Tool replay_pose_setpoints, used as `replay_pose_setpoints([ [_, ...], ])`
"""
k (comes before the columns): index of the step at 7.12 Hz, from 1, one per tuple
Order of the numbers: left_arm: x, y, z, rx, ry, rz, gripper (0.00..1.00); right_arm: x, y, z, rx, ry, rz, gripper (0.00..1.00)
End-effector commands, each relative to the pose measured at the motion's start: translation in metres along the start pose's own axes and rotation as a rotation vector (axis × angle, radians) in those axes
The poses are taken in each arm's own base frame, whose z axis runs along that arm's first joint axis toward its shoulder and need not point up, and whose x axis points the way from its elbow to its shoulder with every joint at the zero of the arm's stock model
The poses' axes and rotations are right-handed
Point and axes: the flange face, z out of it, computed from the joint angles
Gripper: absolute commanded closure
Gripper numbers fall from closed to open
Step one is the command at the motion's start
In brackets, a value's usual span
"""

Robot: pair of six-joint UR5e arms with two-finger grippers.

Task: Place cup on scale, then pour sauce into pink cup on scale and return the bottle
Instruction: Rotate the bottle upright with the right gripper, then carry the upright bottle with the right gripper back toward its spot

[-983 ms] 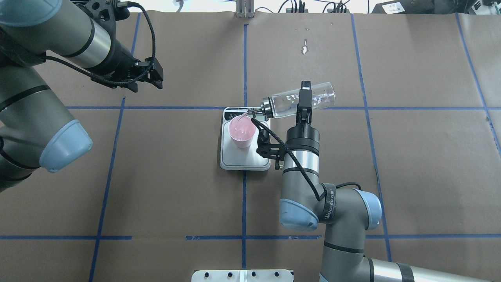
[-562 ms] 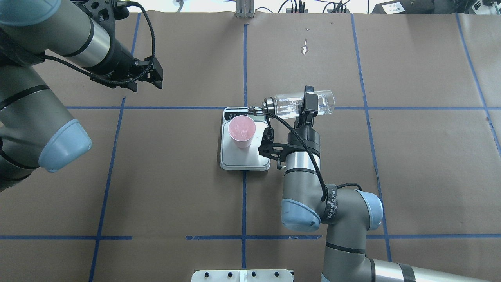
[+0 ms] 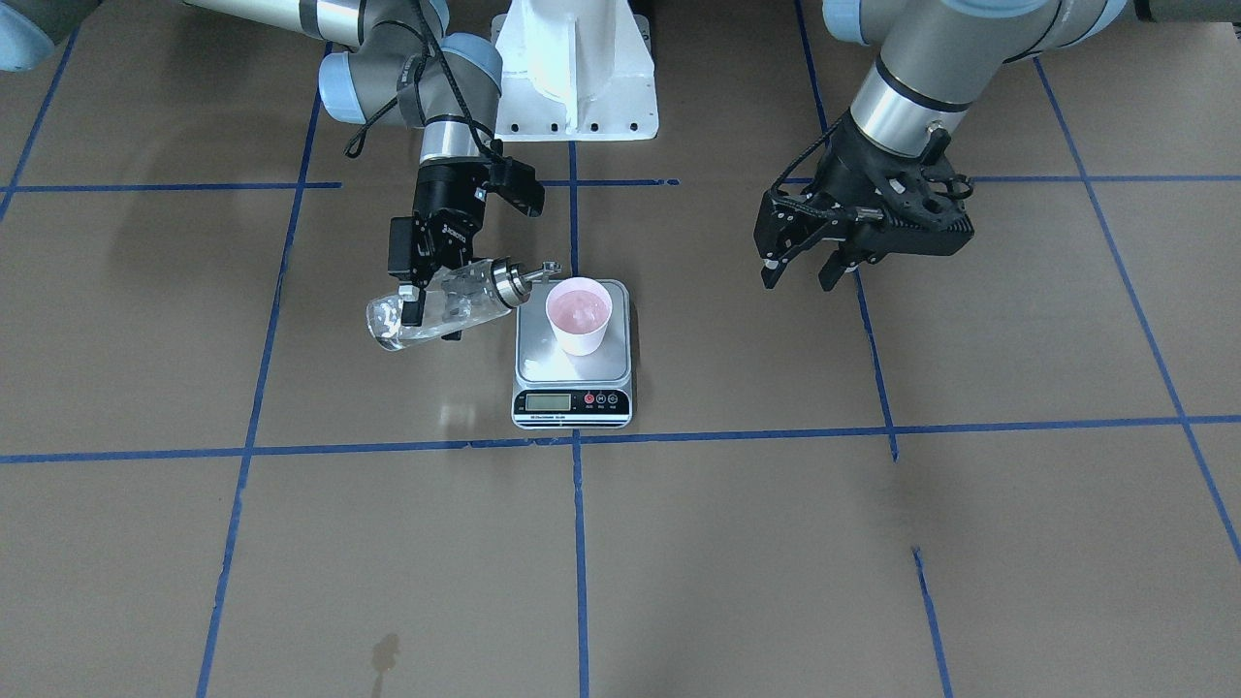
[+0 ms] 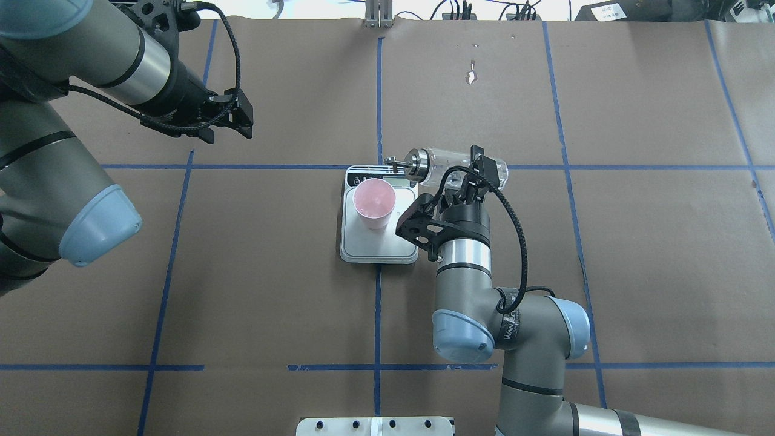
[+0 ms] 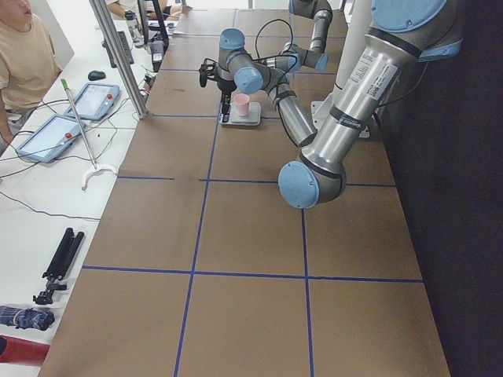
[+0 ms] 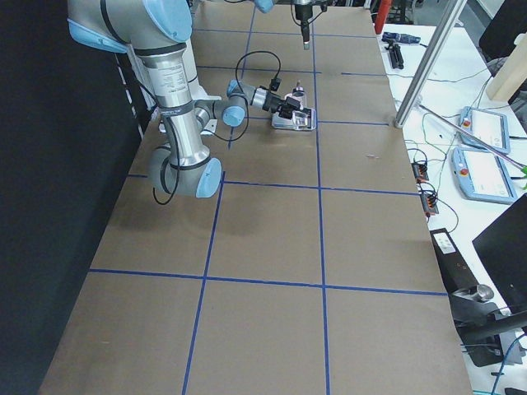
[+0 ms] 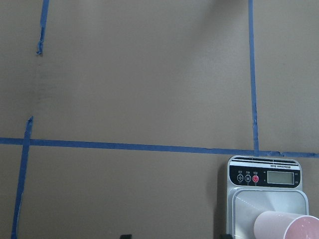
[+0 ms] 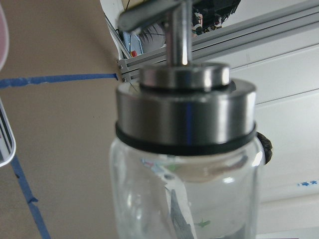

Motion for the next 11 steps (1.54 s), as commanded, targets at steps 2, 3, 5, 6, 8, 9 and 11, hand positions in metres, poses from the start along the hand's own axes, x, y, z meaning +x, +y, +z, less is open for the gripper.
replay_pose_setpoints([
  [2,-0.001,0.000,0.001,-0.002,-0.002,0.000,0.33,0.029,-0.015,-0.011,-0.010,-0.074,0.365,1.00],
  [3,0.000,0.000,0.000,0.000,0.002,0.002,0.33,0.032,-0.013,-0.010,-0.024,-0.083,0.535,1.00],
  [5,0.000,0.000,0.000,0.000,0.001,0.002,0.33,0.060,-0.002,-0.010,-0.063,-0.117,0.768,1.00],
  [6,0.000,0.000,0.000,0.000,0.002,0.002,0.33,0.065,0.005,-0.010,-0.079,-0.122,0.888,1.00],
  [8,0.000,0.000,0.000,0.000,0.000,0.000,0.33,0.075,0.061,-0.006,-0.051,-0.190,1.053,1.00],
  [9,0.000,0.000,0.000,0.001,0.000,0.000,0.33,0.075,0.091,-0.001,-0.059,-0.179,1.031,1.00],
  [11,0.003,0.003,-0.008,0.008,0.011,0.004,0.33,0.072,0.109,0.012,-0.065,-0.145,1.022,1.00],
])
